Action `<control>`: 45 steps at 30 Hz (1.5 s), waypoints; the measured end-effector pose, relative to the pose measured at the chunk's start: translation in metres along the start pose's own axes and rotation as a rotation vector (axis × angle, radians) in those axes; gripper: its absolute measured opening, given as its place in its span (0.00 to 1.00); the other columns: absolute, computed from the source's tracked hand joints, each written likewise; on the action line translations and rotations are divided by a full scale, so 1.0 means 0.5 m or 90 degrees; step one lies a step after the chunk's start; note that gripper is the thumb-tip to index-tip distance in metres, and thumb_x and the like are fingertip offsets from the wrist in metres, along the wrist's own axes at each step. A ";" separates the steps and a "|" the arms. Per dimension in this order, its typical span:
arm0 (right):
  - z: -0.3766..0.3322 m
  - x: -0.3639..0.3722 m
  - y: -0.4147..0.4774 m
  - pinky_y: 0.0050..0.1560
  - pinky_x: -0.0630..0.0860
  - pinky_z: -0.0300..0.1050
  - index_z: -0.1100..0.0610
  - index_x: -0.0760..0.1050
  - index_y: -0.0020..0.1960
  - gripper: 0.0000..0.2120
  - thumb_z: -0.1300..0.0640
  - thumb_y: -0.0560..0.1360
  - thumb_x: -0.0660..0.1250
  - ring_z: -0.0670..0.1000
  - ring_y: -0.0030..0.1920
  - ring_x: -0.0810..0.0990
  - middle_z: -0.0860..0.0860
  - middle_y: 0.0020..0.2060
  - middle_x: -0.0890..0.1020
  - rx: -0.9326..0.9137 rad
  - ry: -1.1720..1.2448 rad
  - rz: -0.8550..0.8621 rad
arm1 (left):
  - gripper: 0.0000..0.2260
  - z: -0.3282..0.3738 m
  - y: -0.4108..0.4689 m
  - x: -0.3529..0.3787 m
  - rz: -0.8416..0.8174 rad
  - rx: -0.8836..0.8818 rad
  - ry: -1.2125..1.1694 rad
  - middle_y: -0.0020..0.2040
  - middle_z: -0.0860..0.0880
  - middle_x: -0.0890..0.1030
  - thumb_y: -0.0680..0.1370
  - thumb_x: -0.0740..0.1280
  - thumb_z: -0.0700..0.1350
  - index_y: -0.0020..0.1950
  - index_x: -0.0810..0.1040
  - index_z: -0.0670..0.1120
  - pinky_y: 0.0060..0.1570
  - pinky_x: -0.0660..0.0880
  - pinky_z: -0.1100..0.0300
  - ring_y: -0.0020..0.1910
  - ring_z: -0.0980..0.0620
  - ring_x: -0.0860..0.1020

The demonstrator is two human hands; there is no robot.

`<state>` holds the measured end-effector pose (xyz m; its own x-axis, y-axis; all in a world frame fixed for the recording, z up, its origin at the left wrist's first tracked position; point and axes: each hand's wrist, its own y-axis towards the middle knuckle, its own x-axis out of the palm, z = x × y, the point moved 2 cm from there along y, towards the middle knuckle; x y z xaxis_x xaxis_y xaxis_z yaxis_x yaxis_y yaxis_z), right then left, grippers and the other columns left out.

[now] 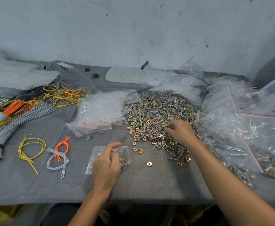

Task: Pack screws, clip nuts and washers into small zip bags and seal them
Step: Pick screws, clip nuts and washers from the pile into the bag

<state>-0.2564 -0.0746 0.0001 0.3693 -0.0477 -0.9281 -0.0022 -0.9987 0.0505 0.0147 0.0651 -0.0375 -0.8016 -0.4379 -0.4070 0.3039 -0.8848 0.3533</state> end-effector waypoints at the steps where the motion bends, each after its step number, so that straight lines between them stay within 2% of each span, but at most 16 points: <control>1: -0.001 0.003 0.001 0.42 0.74 0.45 0.53 0.81 0.55 0.09 0.49 0.79 0.69 0.48 0.41 0.79 0.49 0.46 0.83 0.004 -0.003 0.000 | 0.17 0.000 0.000 0.000 0.001 -0.001 0.001 0.29 0.57 0.76 0.74 0.55 0.47 0.56 0.80 0.57 0.29 0.66 0.55 0.28 0.55 0.74; 5: -0.008 0.007 -0.001 0.49 0.78 0.51 0.52 0.79 0.50 0.02 0.55 0.79 0.70 0.51 0.45 0.79 0.50 0.47 0.81 0.002 -0.031 0.010 | 0.16 0.003 -0.002 0.000 -0.004 -0.007 -0.001 0.28 0.57 0.76 0.74 0.56 0.46 0.56 0.79 0.57 0.28 0.65 0.55 0.27 0.55 0.73; 7: -0.011 0.006 -0.004 0.51 0.78 0.52 0.51 0.76 0.46 0.04 0.59 0.78 0.69 0.52 0.47 0.78 0.50 0.47 0.80 -0.002 -0.022 0.021 | 0.16 0.005 -0.003 -0.001 -0.003 -0.004 -0.006 0.29 0.57 0.77 0.74 0.56 0.46 0.55 0.79 0.57 0.28 0.65 0.56 0.28 0.55 0.74; 11: -0.006 0.001 -0.016 0.50 0.79 0.51 0.50 0.76 0.44 0.07 0.60 0.78 0.70 0.50 0.46 0.78 0.47 0.46 0.80 0.012 0.027 0.038 | 0.15 0.004 0.001 -0.003 0.035 -0.068 -0.022 0.27 0.55 0.75 0.72 0.59 0.47 0.53 0.81 0.55 0.32 0.71 0.52 0.28 0.54 0.73; 13: -0.003 -0.006 -0.025 0.48 0.79 0.50 0.50 0.76 0.44 0.07 0.59 0.78 0.70 0.48 0.44 0.78 0.47 0.44 0.80 0.014 0.058 0.049 | 0.14 -0.002 0.003 -0.012 0.080 -0.126 -0.043 0.29 0.53 0.78 0.71 0.60 0.49 0.52 0.81 0.55 0.35 0.73 0.52 0.30 0.55 0.75; 16: -0.006 -0.019 -0.045 0.46 0.79 0.49 0.50 0.77 0.46 0.04 0.58 0.79 0.69 0.47 0.43 0.79 0.46 0.44 0.80 0.008 0.122 0.081 | 0.11 -0.013 0.010 -0.023 0.139 -0.183 -0.093 0.37 0.53 0.82 0.72 0.62 0.49 0.48 0.83 0.53 0.42 0.75 0.51 0.39 0.51 0.80; 18: -0.016 -0.022 -0.065 0.43 0.77 0.44 0.49 0.77 0.46 0.04 0.57 0.78 0.70 0.45 0.43 0.79 0.45 0.43 0.80 -0.006 0.169 0.098 | 0.09 -0.017 0.015 -0.027 0.174 -0.167 -0.088 0.45 0.54 0.82 0.75 0.65 0.47 0.49 0.85 0.52 0.51 0.75 0.52 0.47 0.50 0.79; 21: -0.040 -0.021 -0.098 0.43 0.75 0.44 0.49 0.78 0.46 0.03 0.55 0.78 0.70 0.46 0.43 0.79 0.44 0.41 0.81 -0.029 0.215 0.094 | 0.08 -0.016 0.019 -0.029 0.186 -0.113 -0.080 0.51 0.54 0.78 0.75 0.67 0.46 0.48 0.85 0.55 0.59 0.70 0.61 0.55 0.55 0.76; 23: -0.057 -0.016 -0.117 0.43 0.76 0.44 0.49 0.78 0.46 0.03 0.55 0.77 0.71 0.46 0.42 0.80 0.45 0.40 0.81 -0.042 0.239 0.075 | 0.08 -0.015 0.021 -0.031 0.170 -0.096 -0.128 0.53 0.54 0.80 0.74 0.66 0.47 0.47 0.84 0.57 0.58 0.70 0.67 0.56 0.59 0.77; 27: -0.096 -0.005 -0.152 0.38 0.74 0.34 0.48 0.79 0.44 0.04 0.55 0.77 0.72 0.42 0.37 0.80 0.45 0.37 0.83 -0.069 0.321 0.035 | 0.08 -0.014 0.024 -0.029 0.141 -0.106 -0.179 0.52 0.53 0.83 0.76 0.65 0.47 0.47 0.83 0.55 0.55 0.75 0.61 0.53 0.57 0.80; 32: -0.149 0.021 -0.198 0.40 0.73 0.34 0.50 0.81 0.44 0.03 0.56 0.76 0.73 0.39 0.37 0.79 0.42 0.37 0.83 -0.104 0.463 -0.036 | 0.08 -0.013 0.017 -0.022 0.124 -0.115 -0.150 0.51 0.53 0.79 0.78 0.69 0.43 0.52 0.86 0.53 0.53 0.73 0.66 0.50 0.58 0.79; 35: -0.181 0.052 -0.226 0.42 0.75 0.40 0.51 0.82 0.45 0.02 0.57 0.76 0.74 0.42 0.37 0.79 0.46 0.37 0.85 -0.091 0.531 -0.091 | 0.09 -0.007 0.017 -0.017 0.094 -0.107 -0.116 0.47 0.53 0.79 0.79 0.69 0.42 0.55 0.85 0.53 0.50 0.72 0.70 0.46 0.59 0.78; 39: -0.220 0.092 -0.251 0.39 0.79 0.45 0.52 0.81 0.43 0.07 0.62 0.75 0.74 0.46 0.35 0.80 0.50 0.36 0.85 -0.069 0.626 -0.124 | 0.08 -0.003 0.015 -0.005 0.060 -0.104 -0.122 0.42 0.55 0.84 0.79 0.70 0.42 0.54 0.85 0.53 0.45 0.76 0.61 0.41 0.58 0.80; 41: -0.234 0.104 -0.251 0.43 0.82 0.51 0.53 0.81 0.44 0.05 0.61 0.75 0.74 0.49 0.37 0.83 0.51 0.38 0.86 -0.055 0.617 -0.101 | 0.08 -0.009 0.011 -0.001 0.057 -0.120 -0.146 0.40 0.55 0.84 0.78 0.71 0.44 0.52 0.84 0.57 0.41 0.76 0.62 0.38 0.56 0.80; 43: -0.244 0.111 -0.245 0.49 0.82 0.56 0.53 0.81 0.44 0.03 0.59 0.74 0.74 0.51 0.40 0.85 0.50 0.38 0.86 -0.044 0.577 -0.066 | 0.05 -0.015 0.010 -0.001 0.061 -0.128 -0.167 0.42 0.57 0.84 0.77 0.71 0.48 0.49 0.84 0.59 0.43 0.77 0.61 0.41 0.56 0.82; 45: -0.255 0.113 -0.242 0.51 0.82 0.55 0.52 0.81 0.45 0.02 0.57 0.74 0.74 0.49 0.42 0.85 0.48 0.38 0.86 -0.036 0.546 -0.045 | 0.07 -0.019 0.010 -0.003 0.060 -0.128 -0.168 0.44 0.58 0.85 0.75 0.68 0.54 0.49 0.84 0.58 0.46 0.79 0.56 0.44 0.57 0.83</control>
<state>-0.1167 0.0455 -0.0115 0.9408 0.0667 -0.3323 0.0856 -0.9954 0.0426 0.0221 0.0598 -0.0431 -0.8625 -0.4864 -0.1395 0.4575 -0.8674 0.1958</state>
